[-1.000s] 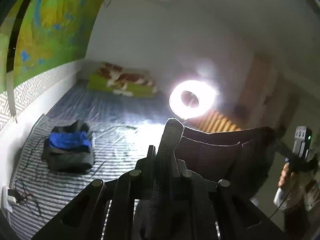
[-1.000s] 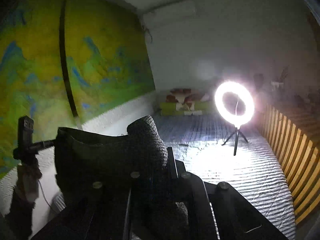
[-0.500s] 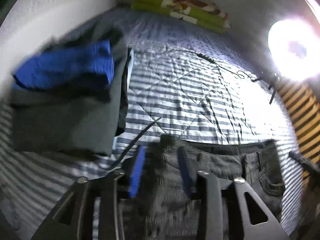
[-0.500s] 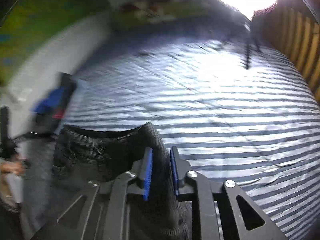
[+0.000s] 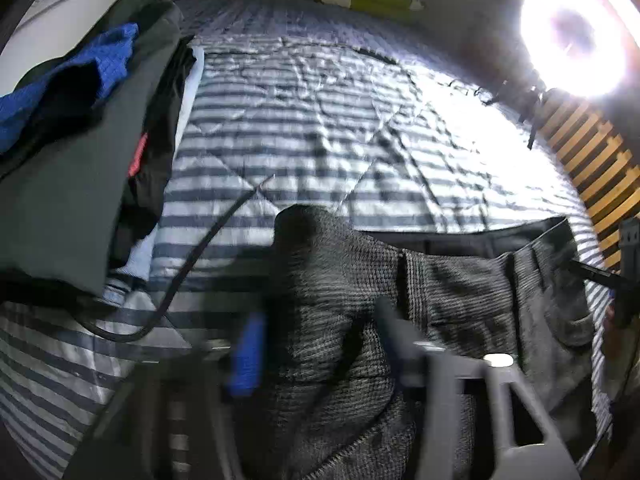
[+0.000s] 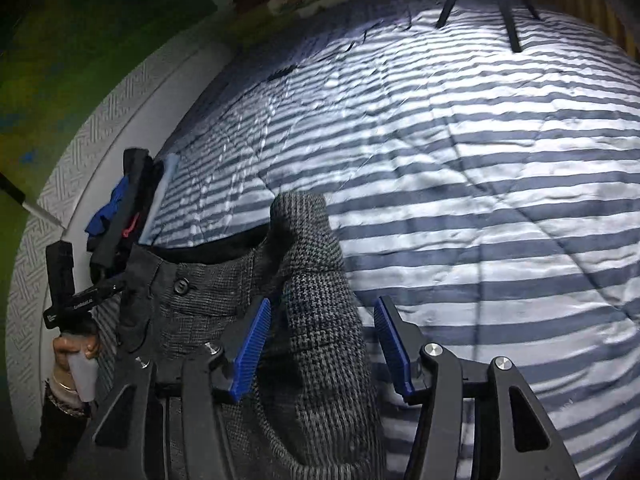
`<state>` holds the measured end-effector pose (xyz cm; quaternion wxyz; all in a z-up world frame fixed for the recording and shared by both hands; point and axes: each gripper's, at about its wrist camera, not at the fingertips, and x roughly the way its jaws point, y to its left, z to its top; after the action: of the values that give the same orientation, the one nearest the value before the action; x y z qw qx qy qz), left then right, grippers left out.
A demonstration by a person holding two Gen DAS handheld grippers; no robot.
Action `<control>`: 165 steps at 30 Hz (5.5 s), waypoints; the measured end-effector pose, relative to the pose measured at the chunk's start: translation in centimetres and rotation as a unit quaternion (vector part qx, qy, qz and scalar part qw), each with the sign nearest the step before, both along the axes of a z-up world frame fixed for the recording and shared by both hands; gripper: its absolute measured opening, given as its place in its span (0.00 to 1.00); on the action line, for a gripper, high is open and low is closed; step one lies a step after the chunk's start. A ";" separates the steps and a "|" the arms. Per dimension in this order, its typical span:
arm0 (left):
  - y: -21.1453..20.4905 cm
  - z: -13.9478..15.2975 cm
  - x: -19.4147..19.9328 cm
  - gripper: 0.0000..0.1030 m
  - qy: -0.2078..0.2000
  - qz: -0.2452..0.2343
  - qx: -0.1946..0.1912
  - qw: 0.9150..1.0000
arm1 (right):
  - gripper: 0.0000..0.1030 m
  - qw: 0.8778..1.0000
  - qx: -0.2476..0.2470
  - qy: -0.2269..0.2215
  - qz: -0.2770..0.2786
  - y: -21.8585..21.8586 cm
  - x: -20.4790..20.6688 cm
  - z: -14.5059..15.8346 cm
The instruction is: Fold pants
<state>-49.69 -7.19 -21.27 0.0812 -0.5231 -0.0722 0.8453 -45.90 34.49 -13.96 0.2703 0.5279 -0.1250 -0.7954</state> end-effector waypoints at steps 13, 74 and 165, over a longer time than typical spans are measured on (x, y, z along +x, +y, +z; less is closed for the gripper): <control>-2.4 1.2 0.8 0.13 0.021 0.023 0.038 0.999 | 0.48 0.998 -0.053 -0.023 -0.019 0.0 -1.7 -1.6; 24.7 1.4 31.2 0.49 0.025 -0.247 -0.162 0.955 | 0.24 0.996 0.085 0.028 -0.012 6.4 28.6 -0.4; 21.1 1.3 31.5 0.27 -0.013 -0.216 -0.057 0.975 | 0.48 0.998 0.007 -0.022 -0.057 7.9 25.8 0.7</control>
<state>-18.16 13.87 -19.92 0.2308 -0.5411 0.0898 0.8037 -20.05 42.37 -13.22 0.2178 0.5390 -0.1557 -0.7986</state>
